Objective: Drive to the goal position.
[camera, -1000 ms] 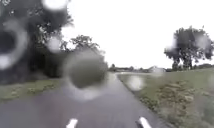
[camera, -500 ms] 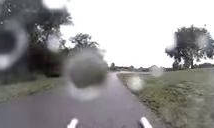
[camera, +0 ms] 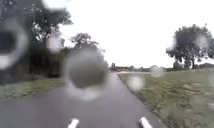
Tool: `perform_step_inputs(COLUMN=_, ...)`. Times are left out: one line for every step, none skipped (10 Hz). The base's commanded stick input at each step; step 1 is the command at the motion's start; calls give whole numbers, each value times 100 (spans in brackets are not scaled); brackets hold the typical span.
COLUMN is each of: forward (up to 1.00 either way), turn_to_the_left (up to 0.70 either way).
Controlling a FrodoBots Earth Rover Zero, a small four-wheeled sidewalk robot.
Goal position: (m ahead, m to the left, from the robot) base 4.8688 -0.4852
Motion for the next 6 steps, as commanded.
perform_step_inputs(forward=70, turn_to_the_left=0)
perform_step_inputs(forward=70, turn_to_the_left=0)
perform_step_inputs(forward=70, turn_to_the_left=0)
perform_step_inputs(forward=70, turn_to_the_left=0)
perform_step_inputs(forward=70, turn_to_the_left=0)
perform_step_inputs(forward=70, turn_to_the_left=0)
